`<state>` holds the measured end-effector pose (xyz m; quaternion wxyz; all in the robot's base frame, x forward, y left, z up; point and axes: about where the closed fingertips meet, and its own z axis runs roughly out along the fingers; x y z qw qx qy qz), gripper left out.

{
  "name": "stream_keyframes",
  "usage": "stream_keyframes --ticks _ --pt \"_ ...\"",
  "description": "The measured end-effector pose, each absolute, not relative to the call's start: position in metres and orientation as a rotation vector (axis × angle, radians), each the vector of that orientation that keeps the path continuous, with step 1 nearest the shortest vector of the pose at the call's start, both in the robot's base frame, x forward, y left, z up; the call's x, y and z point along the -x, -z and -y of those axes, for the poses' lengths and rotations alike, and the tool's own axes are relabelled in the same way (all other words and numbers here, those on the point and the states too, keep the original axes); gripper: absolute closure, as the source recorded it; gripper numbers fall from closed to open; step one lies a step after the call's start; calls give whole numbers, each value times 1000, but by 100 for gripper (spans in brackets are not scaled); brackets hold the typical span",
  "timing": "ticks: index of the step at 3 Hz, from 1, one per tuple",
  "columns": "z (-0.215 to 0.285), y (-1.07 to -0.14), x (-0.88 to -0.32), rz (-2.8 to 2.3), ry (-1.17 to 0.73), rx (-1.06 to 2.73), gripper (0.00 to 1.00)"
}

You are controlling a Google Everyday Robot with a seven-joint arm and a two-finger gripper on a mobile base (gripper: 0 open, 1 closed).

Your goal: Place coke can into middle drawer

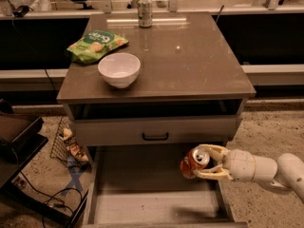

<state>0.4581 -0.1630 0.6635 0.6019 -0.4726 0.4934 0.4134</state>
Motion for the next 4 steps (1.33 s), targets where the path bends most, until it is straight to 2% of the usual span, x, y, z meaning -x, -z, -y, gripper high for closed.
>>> stream_keyframes --ticks 1,3,4 --pt "139 -646 -461 -1149 -980 1113 100" --pt "39 -533 -459 -1163 -1056 1245 100" --pt "13 -490 -457 -1164 -1042 1344 100"
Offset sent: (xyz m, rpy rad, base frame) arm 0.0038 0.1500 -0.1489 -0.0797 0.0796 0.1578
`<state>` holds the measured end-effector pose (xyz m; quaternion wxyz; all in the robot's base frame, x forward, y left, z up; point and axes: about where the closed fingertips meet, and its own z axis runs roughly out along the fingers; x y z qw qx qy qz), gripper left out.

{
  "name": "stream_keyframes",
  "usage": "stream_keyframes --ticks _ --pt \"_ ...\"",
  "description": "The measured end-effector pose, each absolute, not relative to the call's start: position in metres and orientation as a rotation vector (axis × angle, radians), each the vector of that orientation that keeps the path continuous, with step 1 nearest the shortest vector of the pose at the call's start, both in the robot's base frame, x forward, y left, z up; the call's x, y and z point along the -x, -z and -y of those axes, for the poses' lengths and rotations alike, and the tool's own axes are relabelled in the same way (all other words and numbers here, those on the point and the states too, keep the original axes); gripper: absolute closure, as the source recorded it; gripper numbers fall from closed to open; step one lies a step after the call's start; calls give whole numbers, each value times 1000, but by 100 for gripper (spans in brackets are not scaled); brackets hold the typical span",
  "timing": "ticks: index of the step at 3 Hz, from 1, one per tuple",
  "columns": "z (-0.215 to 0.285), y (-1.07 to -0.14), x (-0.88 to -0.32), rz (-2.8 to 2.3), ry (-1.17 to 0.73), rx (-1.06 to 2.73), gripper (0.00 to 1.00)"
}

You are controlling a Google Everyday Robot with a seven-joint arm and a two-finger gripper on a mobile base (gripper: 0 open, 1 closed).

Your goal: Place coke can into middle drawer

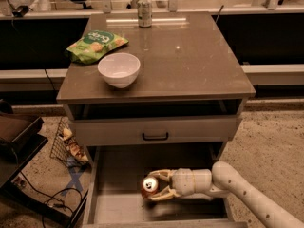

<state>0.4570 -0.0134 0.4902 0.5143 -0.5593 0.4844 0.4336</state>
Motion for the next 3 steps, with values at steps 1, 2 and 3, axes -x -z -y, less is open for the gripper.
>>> stream_keyframes --ticks 1,2,3 --pt "-4 -455 -450 -1176 -1033 1423 100" --pt "-19 -427 -440 -1196 -1022 1480 97" --pt "-20 -429 -440 -1192 -1027 1478 74"
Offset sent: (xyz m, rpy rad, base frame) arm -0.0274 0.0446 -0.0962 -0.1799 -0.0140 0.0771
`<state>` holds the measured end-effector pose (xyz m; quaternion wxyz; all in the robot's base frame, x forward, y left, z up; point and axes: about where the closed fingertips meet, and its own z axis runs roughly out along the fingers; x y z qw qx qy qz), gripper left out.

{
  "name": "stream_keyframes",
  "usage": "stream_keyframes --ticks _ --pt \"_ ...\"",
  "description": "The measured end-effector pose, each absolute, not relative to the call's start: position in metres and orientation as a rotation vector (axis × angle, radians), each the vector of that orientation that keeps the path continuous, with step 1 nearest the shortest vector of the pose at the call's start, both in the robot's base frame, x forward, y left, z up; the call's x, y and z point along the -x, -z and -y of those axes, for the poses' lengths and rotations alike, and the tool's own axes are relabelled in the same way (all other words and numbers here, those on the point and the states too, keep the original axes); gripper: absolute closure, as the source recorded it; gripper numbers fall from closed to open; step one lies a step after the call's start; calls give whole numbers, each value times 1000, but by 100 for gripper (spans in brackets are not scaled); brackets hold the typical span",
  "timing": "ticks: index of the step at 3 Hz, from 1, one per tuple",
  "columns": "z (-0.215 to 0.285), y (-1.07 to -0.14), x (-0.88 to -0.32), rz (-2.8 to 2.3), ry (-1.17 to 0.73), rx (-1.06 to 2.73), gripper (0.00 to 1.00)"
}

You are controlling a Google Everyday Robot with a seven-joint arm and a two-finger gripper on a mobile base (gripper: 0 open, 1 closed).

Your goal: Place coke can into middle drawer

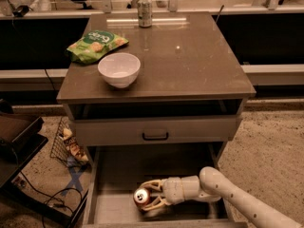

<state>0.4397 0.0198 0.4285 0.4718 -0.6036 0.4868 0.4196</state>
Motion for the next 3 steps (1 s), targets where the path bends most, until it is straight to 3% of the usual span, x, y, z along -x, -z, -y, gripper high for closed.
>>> stream_keyframes --ticks 3 --pt "-25 -428 -437 -1184 -1039 1480 5"
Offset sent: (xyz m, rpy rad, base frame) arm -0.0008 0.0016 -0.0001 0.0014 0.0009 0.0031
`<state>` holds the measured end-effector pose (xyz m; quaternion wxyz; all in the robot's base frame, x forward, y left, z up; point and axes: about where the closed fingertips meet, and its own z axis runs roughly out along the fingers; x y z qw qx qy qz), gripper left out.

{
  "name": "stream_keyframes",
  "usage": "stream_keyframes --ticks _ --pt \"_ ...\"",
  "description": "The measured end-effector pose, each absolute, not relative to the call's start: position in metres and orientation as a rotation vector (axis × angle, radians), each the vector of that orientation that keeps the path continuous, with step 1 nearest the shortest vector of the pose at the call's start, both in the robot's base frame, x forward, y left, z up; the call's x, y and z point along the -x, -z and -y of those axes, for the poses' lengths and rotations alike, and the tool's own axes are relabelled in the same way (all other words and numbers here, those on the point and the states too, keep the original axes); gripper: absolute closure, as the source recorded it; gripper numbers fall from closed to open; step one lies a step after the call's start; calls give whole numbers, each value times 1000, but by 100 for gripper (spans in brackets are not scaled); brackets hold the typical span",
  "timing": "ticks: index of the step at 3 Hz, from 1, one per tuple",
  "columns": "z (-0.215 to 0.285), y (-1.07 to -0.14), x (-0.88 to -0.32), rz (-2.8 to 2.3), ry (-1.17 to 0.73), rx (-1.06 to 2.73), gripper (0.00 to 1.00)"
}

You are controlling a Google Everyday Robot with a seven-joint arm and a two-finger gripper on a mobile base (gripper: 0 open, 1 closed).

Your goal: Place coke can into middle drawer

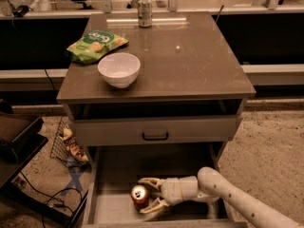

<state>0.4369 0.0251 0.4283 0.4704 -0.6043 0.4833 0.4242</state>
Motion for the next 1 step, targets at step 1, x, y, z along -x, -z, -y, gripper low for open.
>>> stream_keyframes --ticks 1 --pt "-26 -428 -436 -1183 -1042 1481 0"
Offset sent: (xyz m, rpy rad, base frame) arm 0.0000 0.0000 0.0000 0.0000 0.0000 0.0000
